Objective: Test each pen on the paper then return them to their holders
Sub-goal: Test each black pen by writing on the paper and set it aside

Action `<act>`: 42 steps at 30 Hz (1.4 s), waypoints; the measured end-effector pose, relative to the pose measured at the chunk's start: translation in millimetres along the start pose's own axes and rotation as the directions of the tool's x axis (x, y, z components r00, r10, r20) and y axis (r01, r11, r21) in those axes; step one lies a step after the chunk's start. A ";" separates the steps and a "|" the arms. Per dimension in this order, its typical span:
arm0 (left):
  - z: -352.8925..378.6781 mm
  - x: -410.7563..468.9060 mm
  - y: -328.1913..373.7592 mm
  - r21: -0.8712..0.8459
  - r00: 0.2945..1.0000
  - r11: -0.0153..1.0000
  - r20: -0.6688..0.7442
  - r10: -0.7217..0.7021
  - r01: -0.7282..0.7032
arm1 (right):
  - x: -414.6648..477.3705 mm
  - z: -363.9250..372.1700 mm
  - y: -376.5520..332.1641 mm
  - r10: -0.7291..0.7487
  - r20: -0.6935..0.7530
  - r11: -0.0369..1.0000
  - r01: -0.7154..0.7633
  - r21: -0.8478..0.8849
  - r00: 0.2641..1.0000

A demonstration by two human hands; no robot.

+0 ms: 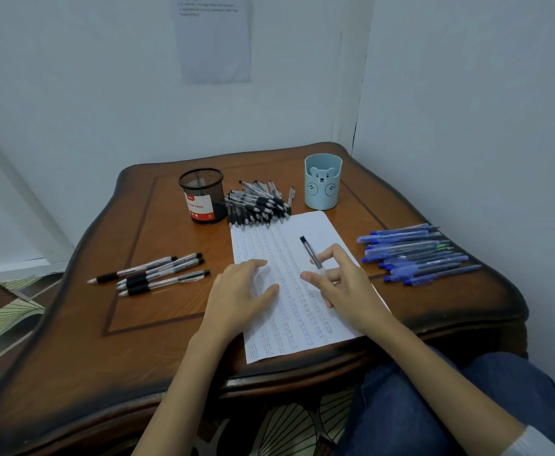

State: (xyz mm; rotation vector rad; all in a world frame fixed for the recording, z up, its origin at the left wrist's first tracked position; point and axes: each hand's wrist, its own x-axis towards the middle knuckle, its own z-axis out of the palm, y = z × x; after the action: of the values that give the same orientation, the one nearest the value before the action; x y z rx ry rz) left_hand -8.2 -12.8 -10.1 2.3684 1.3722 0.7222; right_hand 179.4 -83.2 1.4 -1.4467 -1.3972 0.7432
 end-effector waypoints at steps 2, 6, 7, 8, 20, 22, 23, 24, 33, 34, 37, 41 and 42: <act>-1.6 7.0 -2.8 -0.004 1.000 1.000 -0.004 0.003 -0.003 | 7.8 2.0 -0.8 -0.001 0.015 1.000 0.002 -0.030 1.000; -3.0 24.6 -9.3 -0.004 0.999 1.000 0.033 -0.019 0.019 | 28.0 4.8 -0.4 -0.023 0.034 0.997 0.025 -0.077 0.999; -2.7 29.7 -11.9 0.007 0.999 1.000 0.051 -0.018 0.018 | 34.1 4.8 -0.4 -0.021 0.039 0.997 0.024 -0.074 0.999; -2.2 35.1 -14.8 0.017 0.998 1.000 0.067 -0.015 0.014 | 39.9 4.7 -2.1 -0.019 0.051 0.997 0.023 -0.080 0.999; 9.1 71.0 -43.6 -0.087 1.000 0.996 0.015 0.020 -0.019 | 142.1 3.6 -3.0 -0.055 0.012 0.996 0.056 -0.064 0.998; 11.8 71.2 -44.6 -0.072 0.999 0.996 0.005 0.046 -0.046 | 163.2 7.6 -2.2 -0.061 -0.025 0.992 0.058 -0.112 0.998; 13.0 71.6 -44.9 -0.064 0.998 0.996 0.005 0.057 -0.056 | 173.7 10.1 -2.6 -0.071 -0.051 0.989 0.064 -0.130 0.996; 13.5 71.9 -45.1 -0.059 0.998 0.996 0.007 0.063 -0.062 | 183.9 13.0 -3.0 -0.084 -0.079 0.986 0.072 -0.148 0.993; 18.2 75.0 -48.6 -0.055 0.996 0.995 -0.017 0.083 -0.083 | 240.5 45.1 1.1 -0.120 -0.114 0.952 0.082 -0.294 0.986; 18.7 75.0 -49.0 -0.054 0.996 0.995 -0.022 0.084 -0.085 | 242.6 47.5 1.3 -0.122 -0.109 0.953 0.085 -0.292 0.987; 17.8 75.1 -47.7 -0.042 0.995 0.995 -0.039 0.093 -0.095 | 245.2 52.3 2.8 -0.142 -0.119 0.939 0.096 -0.331 0.983; 16.7 74.8 -46.0 -0.015 0.994 0.994 -0.031 0.108 -0.109 | 235.8 49.2 4.5 -0.147 -0.188 0.945 0.082 -0.316 0.971; 16.3 74.8 -45.8 -0.008 0.994 0.994 -0.025 0.109 -0.109 | 230.2 47.0 4.1 -0.156 -0.200 0.948 0.090 -0.307 0.967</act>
State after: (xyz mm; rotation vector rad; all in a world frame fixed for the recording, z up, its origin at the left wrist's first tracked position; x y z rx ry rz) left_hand -0.8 74.6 -26.3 2.4505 1.2533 0.7881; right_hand 175.0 150.6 23.8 -1.5987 -1.4512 0.2880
